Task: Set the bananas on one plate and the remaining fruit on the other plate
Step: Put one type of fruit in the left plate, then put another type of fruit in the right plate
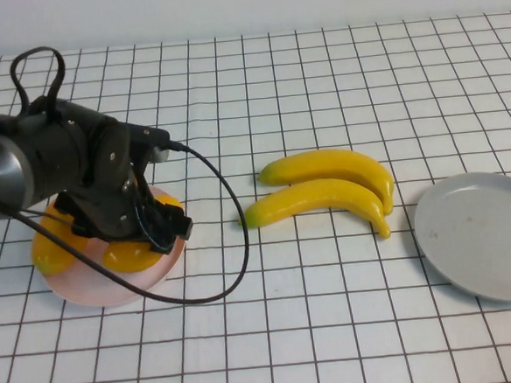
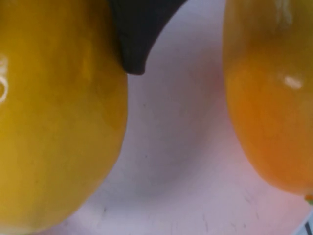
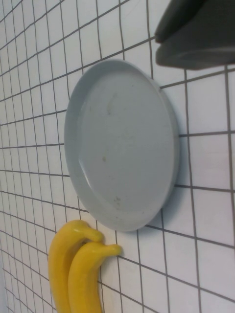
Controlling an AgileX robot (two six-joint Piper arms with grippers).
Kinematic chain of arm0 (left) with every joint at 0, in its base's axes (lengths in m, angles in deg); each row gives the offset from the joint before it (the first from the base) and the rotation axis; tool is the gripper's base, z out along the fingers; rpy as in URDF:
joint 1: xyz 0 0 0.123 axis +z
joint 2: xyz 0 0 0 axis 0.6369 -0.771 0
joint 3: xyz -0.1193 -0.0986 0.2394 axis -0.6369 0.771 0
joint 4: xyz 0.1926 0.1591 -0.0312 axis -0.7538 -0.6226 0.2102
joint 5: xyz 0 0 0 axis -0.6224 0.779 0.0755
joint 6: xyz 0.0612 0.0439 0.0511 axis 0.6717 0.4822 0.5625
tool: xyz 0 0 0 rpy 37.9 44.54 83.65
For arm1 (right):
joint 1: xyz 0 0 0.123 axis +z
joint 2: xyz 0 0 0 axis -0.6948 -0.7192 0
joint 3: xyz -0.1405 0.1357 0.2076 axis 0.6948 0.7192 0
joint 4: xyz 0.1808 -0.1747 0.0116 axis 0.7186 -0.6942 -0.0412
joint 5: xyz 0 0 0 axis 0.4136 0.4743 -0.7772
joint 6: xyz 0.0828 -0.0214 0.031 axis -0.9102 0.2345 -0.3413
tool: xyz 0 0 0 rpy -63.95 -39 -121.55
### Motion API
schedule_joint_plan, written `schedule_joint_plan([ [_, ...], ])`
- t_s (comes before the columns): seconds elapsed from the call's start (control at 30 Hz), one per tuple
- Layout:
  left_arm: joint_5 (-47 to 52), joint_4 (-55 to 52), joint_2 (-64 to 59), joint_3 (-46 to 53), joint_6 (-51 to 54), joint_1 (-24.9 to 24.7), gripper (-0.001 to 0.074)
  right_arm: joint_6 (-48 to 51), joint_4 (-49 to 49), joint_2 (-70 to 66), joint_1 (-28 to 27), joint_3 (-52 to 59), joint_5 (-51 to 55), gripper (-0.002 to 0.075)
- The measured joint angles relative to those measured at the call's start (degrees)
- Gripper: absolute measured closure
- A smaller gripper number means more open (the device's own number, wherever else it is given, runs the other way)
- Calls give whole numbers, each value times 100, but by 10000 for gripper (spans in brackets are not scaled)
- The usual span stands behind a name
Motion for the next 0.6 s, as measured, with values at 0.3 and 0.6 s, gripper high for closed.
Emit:
schedule_joint_plan([
  [0.3, -210, 2, 205, 71, 174, 85, 66, -2, 0, 0, 0, 0, 0, 741],
  [0.6, -658, 211, 1948, 635, 439, -419, 280, -2, 0, 0, 0, 0, 0, 741],
])
